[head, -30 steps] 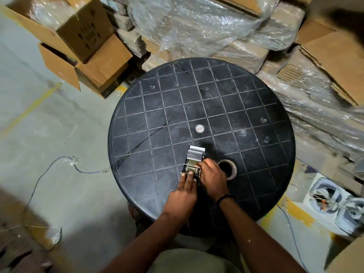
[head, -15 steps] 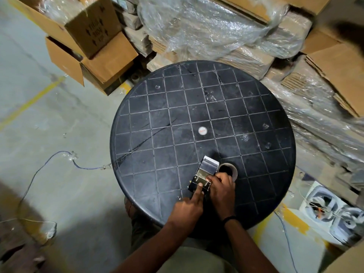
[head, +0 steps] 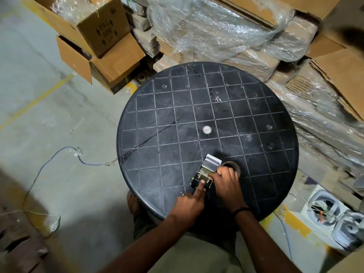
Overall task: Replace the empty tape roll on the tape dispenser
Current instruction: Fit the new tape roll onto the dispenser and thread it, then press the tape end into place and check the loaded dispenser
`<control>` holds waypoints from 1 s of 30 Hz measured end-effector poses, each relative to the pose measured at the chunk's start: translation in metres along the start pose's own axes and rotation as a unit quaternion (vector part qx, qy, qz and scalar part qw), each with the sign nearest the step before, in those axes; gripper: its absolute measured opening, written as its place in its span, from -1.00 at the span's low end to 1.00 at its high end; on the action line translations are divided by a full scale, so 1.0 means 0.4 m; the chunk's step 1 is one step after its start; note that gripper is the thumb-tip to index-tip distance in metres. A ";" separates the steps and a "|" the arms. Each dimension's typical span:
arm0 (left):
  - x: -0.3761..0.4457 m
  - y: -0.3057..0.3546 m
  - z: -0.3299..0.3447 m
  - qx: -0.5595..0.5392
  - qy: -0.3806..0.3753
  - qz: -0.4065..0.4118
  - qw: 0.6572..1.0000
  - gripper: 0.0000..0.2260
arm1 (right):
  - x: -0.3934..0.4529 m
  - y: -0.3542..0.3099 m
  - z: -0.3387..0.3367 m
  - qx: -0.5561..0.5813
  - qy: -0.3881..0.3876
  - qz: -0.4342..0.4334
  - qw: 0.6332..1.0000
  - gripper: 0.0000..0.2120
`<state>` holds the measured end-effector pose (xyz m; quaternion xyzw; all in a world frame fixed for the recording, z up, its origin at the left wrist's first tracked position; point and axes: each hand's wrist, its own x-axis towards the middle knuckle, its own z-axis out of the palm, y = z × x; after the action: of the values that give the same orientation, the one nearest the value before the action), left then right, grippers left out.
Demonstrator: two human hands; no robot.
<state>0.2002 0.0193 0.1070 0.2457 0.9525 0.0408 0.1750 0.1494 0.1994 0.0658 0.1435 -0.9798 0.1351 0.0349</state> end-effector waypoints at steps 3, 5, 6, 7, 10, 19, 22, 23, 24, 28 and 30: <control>-0.009 -0.008 0.010 0.023 0.022 0.031 0.999 -0.45 | 0.034 0.010 -0.021 -0.086 -0.005 -0.098 0.991 -0.86; -0.007 -0.002 0.024 0.044 0.038 0.052 0.997 -0.58 | 0.053 0.017 -0.032 -0.126 -0.016 -0.140 0.982 -0.86; -0.002 0.003 0.032 0.048 0.045 0.053 0.996 -0.63 | 0.057 0.021 -0.037 -0.130 -0.028 -0.148 0.980 -0.85; 0.003 0.008 0.039 0.048 0.054 0.050 0.996 -0.65 | 0.058 0.025 -0.040 -0.127 -0.042 -0.149 0.980 -0.83; 0.011 0.020 0.049 0.053 0.072 0.040 0.995 -0.67 | 0.054 0.032 -0.052 -0.097 -0.072 -0.140 0.983 -0.80; 0.005 0.046 0.082 0.007 0.080 -0.006 0.997 -0.61 | 0.028 -0.011 -0.050 0.003 -0.011 0.052 0.999 -0.93; 0.002 0.051 0.084 0.000 0.081 -0.013 0.997 -0.60 | 0.008 -0.037 -0.050 0.042 0.014 0.128 0.991 -0.83; -0.001 0.053 0.086 0.001 0.081 -0.012 0.997 -0.61 | 0.000 -0.042 -0.051 0.055 0.016 0.138 0.989 -0.81; -0.004 0.055 0.085 -0.002 0.083 -0.010 0.996 -0.61 | -0.007 -0.044 -0.053 0.070 0.016 0.144 0.987 -0.81; -0.013 0.054 0.081 0.004 0.086 -0.008 0.996 -0.60 | -0.012 -0.032 -0.059 0.072 -0.002 0.131 0.989 -0.80; -0.012 0.057 0.079 0.003 0.075 -0.017 0.997 -0.58 | -0.009 -0.027 -0.061 0.018 -0.009 0.084 0.996 -0.78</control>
<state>0.2256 0.0367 0.0825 0.2261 0.9672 0.0537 0.1030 0.1568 0.1973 0.0915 0.0629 -0.9860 0.1540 0.0119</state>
